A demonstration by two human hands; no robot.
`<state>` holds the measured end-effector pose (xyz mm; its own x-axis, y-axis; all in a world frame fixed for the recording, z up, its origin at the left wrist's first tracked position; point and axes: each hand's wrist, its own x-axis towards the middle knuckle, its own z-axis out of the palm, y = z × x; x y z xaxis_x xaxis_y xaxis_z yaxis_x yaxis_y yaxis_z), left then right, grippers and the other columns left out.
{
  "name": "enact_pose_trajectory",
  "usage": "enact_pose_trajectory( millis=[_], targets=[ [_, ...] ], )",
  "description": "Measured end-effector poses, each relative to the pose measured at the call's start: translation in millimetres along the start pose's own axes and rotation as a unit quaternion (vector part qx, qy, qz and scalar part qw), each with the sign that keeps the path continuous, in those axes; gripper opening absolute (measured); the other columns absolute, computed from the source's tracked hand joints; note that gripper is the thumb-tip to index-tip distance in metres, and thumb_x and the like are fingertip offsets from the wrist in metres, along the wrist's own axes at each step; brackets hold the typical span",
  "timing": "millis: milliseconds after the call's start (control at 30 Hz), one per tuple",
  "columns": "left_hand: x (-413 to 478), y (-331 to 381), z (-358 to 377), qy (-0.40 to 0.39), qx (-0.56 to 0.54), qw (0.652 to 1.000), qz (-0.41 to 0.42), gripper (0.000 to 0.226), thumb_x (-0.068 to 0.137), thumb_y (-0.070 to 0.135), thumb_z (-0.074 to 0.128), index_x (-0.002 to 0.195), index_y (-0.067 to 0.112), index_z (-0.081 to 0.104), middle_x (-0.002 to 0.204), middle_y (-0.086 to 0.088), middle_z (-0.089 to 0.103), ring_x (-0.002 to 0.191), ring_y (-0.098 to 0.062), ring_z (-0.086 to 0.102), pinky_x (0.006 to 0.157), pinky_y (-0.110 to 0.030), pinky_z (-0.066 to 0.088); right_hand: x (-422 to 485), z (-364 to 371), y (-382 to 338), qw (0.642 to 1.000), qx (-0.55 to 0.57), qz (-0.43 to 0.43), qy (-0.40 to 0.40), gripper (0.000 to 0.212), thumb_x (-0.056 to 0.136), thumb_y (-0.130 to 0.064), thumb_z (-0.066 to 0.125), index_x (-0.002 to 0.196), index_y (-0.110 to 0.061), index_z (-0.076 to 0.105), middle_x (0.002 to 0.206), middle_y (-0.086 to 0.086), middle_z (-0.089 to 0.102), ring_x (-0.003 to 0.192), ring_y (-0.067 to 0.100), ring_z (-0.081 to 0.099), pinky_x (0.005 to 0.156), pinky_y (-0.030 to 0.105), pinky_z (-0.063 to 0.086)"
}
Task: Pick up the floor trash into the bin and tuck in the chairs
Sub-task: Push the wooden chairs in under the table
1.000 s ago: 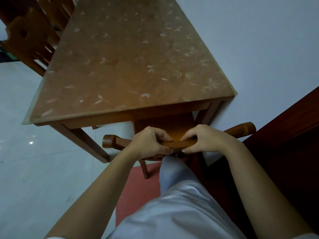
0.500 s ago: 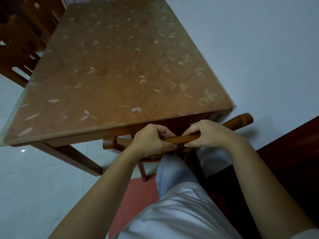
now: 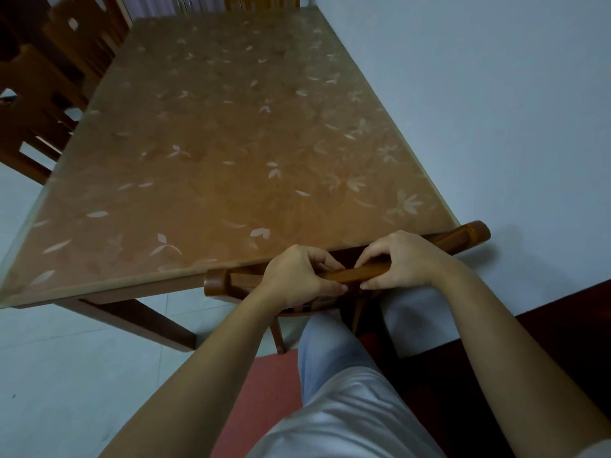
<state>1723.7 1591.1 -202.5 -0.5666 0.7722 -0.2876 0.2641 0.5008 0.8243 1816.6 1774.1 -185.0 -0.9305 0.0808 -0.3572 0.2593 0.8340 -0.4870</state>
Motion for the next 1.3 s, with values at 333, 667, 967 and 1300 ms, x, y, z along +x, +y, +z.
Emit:
enact_pose_trajectory(
  millis=[333,667,967,1300],
  targets=[
    [-27,-12,13,0.166,0.141,0.972,0.090,0.031,0.075,0.041,0.071,0.103,0.029,0.070,0.076,0.016,0.069,0.070,0.006,0.056,0.078,-0.029,0.043,-27,41,10,0.964,-0.050,0.002,0.261,0.026,0.070,-0.040,0.074,0.089,-0.021,0.070,0.086,-0.002,0.064,0.085,0.021,0.056,0.088,0.042,0.041],
    [-24,-13,25,0.259,0.095,0.956,0.095,0.021,0.066,0.032,0.080,0.084,0.027,0.071,0.078,0.023,0.058,0.080,-0.002,0.052,0.079,-0.019,0.025,-18,38,23,0.965,-0.030,0.023,0.258,0.018,0.071,-0.032,0.074,0.084,-0.020,0.069,0.085,-0.003,0.050,0.091,0.023,0.049,0.099,0.046,0.024],
    [-3,-7,25,0.290,0.109,0.948,0.070,0.021,0.061,0.029,0.083,0.076,0.022,0.070,0.079,0.015,0.065,0.079,-0.008,0.056,0.075,-0.030,0.025,-2,23,33,0.969,-0.049,-0.006,0.244,0.017,0.075,-0.031,0.071,0.088,-0.020,0.068,0.091,0.002,0.054,0.093,0.023,0.048,0.096,0.041,0.021],
    [-4,-8,25,0.284,0.109,0.951,0.056,0.022,0.062,0.029,0.083,0.079,0.023,0.071,0.077,0.018,0.059,0.080,-0.006,0.052,0.071,-0.024,0.019,-2,25,34,0.968,-0.055,-0.009,0.245,0.019,0.074,-0.033,0.072,0.089,-0.021,0.067,0.089,-0.001,0.053,0.092,0.021,0.049,0.100,0.039,0.022]
  ],
)
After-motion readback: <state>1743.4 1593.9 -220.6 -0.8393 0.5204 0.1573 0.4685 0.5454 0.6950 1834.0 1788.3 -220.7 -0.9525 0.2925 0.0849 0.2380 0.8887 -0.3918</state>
